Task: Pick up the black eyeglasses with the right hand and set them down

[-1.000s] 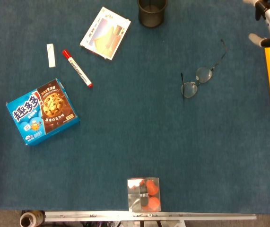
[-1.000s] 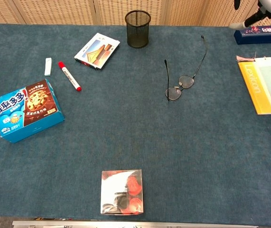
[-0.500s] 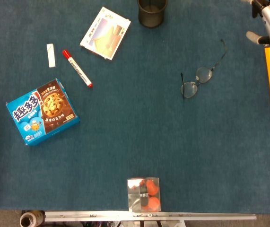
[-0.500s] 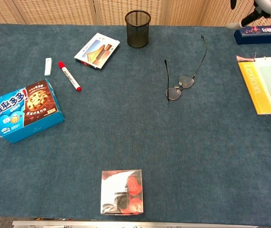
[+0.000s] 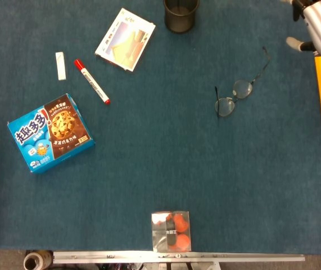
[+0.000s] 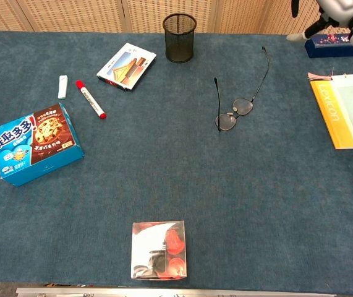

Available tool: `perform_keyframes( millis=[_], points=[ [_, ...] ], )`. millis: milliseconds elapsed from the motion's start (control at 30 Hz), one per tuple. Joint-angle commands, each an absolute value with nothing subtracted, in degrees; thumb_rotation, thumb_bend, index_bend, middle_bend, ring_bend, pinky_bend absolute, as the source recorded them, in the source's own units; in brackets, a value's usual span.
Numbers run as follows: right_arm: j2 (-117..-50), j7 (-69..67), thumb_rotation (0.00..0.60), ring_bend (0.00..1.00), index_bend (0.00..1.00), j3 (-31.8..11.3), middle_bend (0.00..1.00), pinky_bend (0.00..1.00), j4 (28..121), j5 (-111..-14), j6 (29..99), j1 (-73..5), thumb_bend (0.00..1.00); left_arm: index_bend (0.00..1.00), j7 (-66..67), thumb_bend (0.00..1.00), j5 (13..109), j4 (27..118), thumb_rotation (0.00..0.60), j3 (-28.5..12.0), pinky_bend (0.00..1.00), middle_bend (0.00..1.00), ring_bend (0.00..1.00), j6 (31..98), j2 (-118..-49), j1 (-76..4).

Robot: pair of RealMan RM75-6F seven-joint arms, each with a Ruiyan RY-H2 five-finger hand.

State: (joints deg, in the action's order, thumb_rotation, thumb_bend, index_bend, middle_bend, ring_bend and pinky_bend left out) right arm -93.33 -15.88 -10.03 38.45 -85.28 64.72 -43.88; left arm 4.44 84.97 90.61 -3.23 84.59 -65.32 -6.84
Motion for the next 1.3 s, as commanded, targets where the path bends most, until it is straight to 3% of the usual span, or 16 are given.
perform_keyframes(
  millis=[33, 1300],
  points=[
    [-93.9, -16.2, 0.6, 0.34, 0.28, -10.1, 0.58, 0.25, 37.9, -85.3, 64.6, -44.4, 0.06, 0.43, 4.4, 0.06, 85.0, 90.6, 0.6, -3.2, 0.44, 0.31, 0.26, 84.6, -65.3, -6.8],
    [-99.5, -16.9, 0.6, 0.34, 0.28, -9.6, 0.58, 0.25, 33.5, -84.5, 62.4, -48.1, 0.06, 0.43, 4.4, 0.06, 85.0, 90.6, 0.6, -3.2, 0.44, 0.31, 0.26, 84.6, -65.3, -6.8]
  ],
)
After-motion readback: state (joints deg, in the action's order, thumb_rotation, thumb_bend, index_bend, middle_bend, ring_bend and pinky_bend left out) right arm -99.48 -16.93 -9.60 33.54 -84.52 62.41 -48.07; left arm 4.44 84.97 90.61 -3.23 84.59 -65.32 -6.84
